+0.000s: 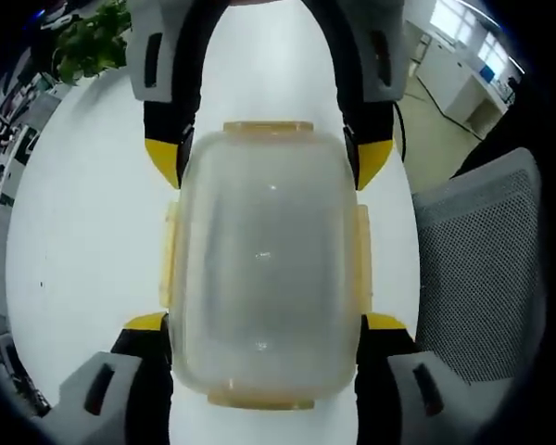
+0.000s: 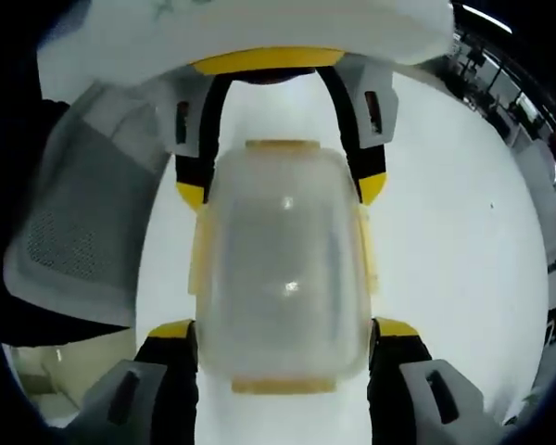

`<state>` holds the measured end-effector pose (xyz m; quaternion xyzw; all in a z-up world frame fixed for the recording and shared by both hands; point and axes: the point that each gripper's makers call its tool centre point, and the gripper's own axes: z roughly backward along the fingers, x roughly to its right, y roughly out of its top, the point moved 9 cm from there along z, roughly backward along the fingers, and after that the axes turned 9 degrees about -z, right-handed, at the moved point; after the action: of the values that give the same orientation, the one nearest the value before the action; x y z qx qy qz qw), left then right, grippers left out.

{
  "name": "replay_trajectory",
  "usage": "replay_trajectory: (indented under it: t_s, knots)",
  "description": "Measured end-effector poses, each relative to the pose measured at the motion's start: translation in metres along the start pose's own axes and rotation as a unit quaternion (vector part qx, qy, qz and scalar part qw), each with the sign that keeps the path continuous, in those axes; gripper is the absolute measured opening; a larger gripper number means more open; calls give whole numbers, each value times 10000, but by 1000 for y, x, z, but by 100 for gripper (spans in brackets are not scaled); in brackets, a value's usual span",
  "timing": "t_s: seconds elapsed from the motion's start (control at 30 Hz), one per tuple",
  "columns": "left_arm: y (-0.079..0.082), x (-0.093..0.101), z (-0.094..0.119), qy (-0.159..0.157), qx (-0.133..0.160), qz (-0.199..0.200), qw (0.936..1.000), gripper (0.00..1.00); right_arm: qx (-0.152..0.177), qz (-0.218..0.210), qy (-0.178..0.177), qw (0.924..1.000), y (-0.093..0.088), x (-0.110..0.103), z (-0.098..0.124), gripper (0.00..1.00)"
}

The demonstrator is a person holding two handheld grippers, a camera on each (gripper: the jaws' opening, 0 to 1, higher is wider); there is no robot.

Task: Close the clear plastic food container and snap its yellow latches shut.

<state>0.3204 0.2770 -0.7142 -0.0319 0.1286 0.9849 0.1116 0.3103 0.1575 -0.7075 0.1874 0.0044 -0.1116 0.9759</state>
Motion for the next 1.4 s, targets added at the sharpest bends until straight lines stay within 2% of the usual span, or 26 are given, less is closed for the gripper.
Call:
replay_trajectory:
  t_s: [0.3, 0.67, 0.87, 1.4]
  knots:
    - [-4, 3, 1, -25, -86, -102, 9999, 81, 138, -94, -41, 9999, 2, -5, -2, 75]
    - [-7, 5, 1, -38, -156, -81, 9998, 81, 19, -62, -63, 10000, 8, -8, -4, 75]
    - [-12, 6, 3, -30, -62, -81, 9999, 81, 30, -82, -71, 9999, 11, -9, -6, 75]
    - [-20, 9, 5, -30, -67, -95, 9999, 81, -36, -112, -120, 9999, 21, -13, -10, 75]
